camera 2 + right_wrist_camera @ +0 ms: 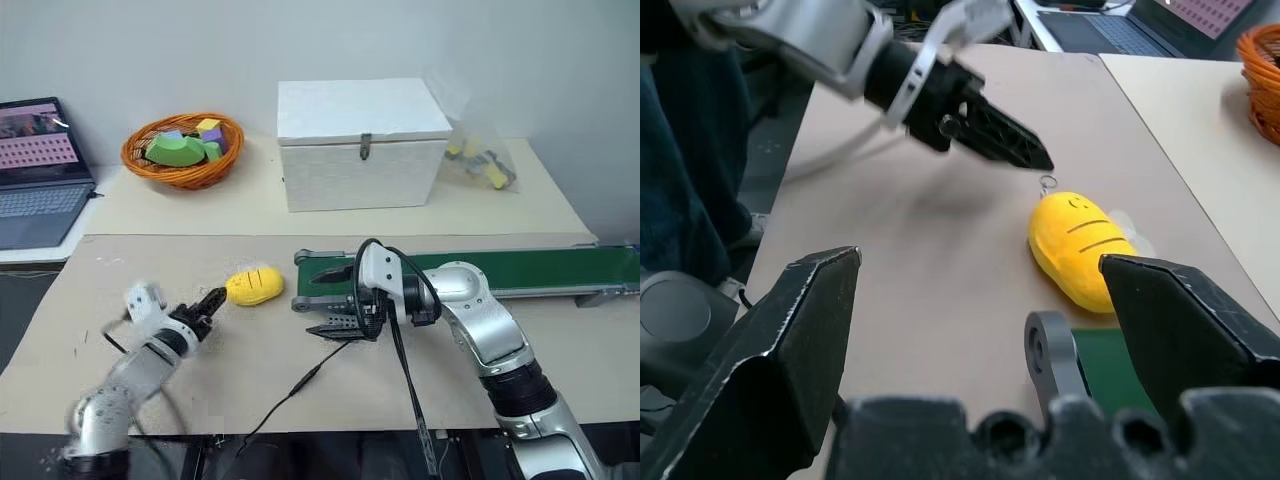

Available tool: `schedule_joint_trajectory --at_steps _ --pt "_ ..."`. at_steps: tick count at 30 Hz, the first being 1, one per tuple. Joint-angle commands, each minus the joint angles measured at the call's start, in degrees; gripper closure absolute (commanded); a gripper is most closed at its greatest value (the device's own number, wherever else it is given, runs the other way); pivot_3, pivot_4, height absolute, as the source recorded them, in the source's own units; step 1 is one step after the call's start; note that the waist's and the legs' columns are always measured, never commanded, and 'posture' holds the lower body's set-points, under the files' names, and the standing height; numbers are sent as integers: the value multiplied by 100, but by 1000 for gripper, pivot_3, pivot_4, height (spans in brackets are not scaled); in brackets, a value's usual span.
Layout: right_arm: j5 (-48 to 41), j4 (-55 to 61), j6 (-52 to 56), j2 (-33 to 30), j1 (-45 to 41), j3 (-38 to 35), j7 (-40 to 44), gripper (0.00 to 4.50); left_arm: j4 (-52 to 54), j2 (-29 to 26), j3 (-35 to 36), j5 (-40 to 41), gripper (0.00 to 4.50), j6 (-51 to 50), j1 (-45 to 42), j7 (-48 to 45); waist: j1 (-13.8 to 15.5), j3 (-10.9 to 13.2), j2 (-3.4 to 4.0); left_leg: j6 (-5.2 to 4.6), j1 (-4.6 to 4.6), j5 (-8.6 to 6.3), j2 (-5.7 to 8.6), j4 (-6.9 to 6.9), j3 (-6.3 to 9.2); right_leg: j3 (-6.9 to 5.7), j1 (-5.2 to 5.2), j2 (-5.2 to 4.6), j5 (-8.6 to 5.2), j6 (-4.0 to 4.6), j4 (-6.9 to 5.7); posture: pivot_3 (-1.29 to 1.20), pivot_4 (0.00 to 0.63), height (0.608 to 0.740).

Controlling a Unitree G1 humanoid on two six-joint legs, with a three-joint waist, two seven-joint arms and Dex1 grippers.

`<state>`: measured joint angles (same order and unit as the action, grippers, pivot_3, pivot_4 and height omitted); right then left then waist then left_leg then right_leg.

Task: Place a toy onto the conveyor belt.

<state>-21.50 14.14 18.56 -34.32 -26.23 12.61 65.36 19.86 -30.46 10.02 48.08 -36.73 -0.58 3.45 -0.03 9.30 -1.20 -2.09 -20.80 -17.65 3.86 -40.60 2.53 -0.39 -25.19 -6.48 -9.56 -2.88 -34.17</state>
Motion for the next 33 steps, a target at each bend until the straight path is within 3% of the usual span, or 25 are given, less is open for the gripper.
schedule_joint_trajectory --at_steps 1,4,8,9,11,18,25,33 --pt "-43 128 -100 30 -10 -162 -89 0 102 -744 -231 -1070 1109 479 -99 -1008 2 0 4 -1 6 -1 1 3 -3 5 1 -4 0 0 1 0 150 740" --pt "-91 120 -104 109 -13 -189 -166 0 -407 -1160 -420 -1487 1109 818 -316 -1990 7 0 5 -1 5 0 -1 9 -2 1 -1 -3 0 -1 4 0 150 740" --pt "-34 65 -128 195 -22 -170 -261 0 -1404 -1093 -548 -1626 1109 1348 -873 -3279 28 2 6 2 4 2 -2 14 0 -5 -4 -2 0 -1 4 0 150 740" --pt "-3 44 -149 210 -21 -164 -284 0 -1675 -1056 -511 -1581 623 1414 -1035 -3584 27 2 6 2 3 1 -2 14 0 -6 -4 -3 0 -1 4 0 150 740" --pt "68 -1 -206 225 -9 -167 -348 0 -2339 -1005 -394 -1500 105 1562 -1433 -4213 32 2 5 2 1 1 -2 14 1 -8 -6 -3 0 -1 5 0 150 740" --pt "156 -10 -306 284 79 -220 -608 0 -4400 -1227 -483 -1782 105 1683 -2790 -6098 -16 3 4 2 -8 2 0 14 2 -17 -13 -3 1 -2 4 0 150 740" --pt "228 31 -316 335 155 -323 -882 0 -6307 -1427 -1368 -2784 105 1956 -4242 -8002 -53 3 3 -1 -28 2 18 13 4 -24 -27 -4 2 -4 -13 0 150 740" --pt "296 130 -288 322 304 -391 -1109 0 -7584 -1085 -1980 -3714 105 2389 -5071 -9125 -88 3 2 -15 -39 -5 16 -11 -3 -27 -29 -1 1 -8 -29 0 150 740"
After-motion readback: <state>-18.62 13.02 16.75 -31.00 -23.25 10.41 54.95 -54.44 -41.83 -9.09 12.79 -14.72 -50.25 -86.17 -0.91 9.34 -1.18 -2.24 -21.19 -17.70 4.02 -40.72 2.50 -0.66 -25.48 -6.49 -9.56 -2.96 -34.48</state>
